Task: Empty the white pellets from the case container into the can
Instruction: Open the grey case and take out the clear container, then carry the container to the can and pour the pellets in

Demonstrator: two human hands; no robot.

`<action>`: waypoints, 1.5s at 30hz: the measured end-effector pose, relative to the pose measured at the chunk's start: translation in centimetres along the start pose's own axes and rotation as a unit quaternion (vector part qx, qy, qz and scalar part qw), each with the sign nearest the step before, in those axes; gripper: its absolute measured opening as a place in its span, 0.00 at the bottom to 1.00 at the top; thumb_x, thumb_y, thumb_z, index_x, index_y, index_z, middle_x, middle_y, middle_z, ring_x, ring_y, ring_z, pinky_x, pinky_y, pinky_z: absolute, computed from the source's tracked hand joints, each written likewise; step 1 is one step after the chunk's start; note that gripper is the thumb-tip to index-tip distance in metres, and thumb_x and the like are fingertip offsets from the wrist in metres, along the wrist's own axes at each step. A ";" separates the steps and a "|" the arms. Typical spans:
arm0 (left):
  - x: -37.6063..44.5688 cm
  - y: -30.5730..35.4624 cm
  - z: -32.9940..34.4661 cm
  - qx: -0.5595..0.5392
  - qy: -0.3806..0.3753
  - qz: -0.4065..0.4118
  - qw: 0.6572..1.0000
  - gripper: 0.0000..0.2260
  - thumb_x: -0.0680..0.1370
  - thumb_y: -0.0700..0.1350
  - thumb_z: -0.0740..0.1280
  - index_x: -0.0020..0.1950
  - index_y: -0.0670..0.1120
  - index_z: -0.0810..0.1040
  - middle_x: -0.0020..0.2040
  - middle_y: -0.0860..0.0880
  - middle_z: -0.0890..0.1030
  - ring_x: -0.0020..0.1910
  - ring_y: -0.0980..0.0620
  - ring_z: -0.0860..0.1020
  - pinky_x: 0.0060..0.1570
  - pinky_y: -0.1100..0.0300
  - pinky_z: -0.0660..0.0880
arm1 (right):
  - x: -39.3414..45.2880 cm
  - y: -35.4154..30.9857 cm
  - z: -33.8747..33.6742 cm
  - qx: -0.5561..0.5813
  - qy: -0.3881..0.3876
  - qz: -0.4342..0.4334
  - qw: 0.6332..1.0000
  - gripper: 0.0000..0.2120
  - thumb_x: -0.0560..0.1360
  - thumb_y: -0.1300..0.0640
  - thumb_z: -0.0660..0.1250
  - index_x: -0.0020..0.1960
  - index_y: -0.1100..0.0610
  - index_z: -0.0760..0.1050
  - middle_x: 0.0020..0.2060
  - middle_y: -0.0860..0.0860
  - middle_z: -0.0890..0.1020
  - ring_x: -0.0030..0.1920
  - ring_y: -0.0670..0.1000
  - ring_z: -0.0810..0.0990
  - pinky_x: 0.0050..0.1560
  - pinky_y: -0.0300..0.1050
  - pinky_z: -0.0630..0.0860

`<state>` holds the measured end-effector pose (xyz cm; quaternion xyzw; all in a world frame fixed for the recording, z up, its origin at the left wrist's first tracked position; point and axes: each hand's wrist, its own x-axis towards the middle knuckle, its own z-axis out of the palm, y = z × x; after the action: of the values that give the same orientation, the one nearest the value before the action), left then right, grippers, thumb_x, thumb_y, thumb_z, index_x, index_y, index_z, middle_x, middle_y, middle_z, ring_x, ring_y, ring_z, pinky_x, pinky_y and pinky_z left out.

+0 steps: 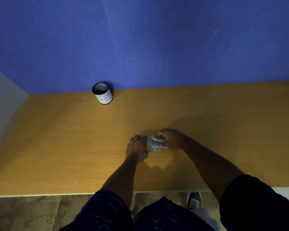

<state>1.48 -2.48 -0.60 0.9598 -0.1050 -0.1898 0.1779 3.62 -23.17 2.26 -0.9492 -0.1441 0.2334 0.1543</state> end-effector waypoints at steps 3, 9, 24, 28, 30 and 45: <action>0.0 0.0 -0.1 0.005 -0.002 0.001 1.000 0.33 0.70 0.53 0.76 0.72 0.51 0.70 0.68 0.46 0.71 0.69 0.42 0.68 0.63 0.44 0.74 | -0.2 0.4 0.2 0.046 0.021 0.008 0.999 0.23 0.71 0.50 0.76 0.61 0.60 0.76 0.57 0.56 0.78 0.56 0.56 0.79 0.54 0.48 0.74; 0.1 -0.1 -0.1 -0.002 0.000 0.005 1.000 0.31 0.70 0.53 0.76 0.71 0.53 0.71 0.68 0.47 0.70 0.69 0.42 0.68 0.64 0.45 0.73 | -0.7 0.9 0.9 0.138 0.061 0.046 0.987 0.21 0.72 0.50 0.76 0.58 0.60 0.76 0.53 0.55 0.80 0.52 0.56 0.80 0.51 0.50 0.76; -0.1 -0.2 0.0 -0.003 0.007 0.022 1.000 0.29 0.69 0.52 0.77 0.68 0.55 0.73 0.66 0.48 0.71 0.68 0.43 0.69 0.62 0.46 0.75 | -1.7 2.3 2.1 0.425 0.194 0.253 0.848 0.17 0.75 0.48 0.74 0.52 0.62 0.84 0.48 0.58 0.87 0.46 0.55 0.85 0.44 0.46 0.78; -0.1 -0.2 0.0 0.001 0.010 0.026 1.000 0.28 0.68 0.52 0.76 0.67 0.55 0.73 0.65 0.48 0.72 0.67 0.42 0.70 0.61 0.46 0.75 | -2.4 3.2 1.7 0.378 0.217 0.301 0.848 0.20 0.73 0.46 0.75 0.50 0.64 0.84 0.46 0.59 0.87 0.47 0.57 0.86 0.43 0.49 0.78; -0.1 -0.2 -0.1 0.004 0.009 0.027 1.000 0.28 0.68 0.52 0.76 0.67 0.55 0.73 0.65 0.48 0.72 0.67 0.42 0.70 0.60 0.46 0.74 | -2.9 3.4 1.6 0.311 0.237 0.336 0.857 0.22 0.71 0.45 0.76 0.51 0.64 0.83 0.46 0.58 0.86 0.47 0.58 0.85 0.42 0.45 0.74; -0.2 -0.4 0.1 0.037 0.013 0.045 0.998 0.28 0.70 0.53 0.75 0.69 0.54 0.72 0.66 0.48 0.71 0.67 0.43 0.70 0.61 0.46 0.75 | -6.9 3.4 4.3 0.096 0.266 0.415 0.865 0.27 0.75 0.41 0.70 0.55 0.66 0.78 0.51 0.62 0.82 0.51 0.62 0.84 0.49 0.50 0.79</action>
<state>1.30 -2.12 -0.77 0.9625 -0.1528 -0.1651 0.1516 -3.63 -27.64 0.16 -0.9281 0.3324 0.0276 0.1657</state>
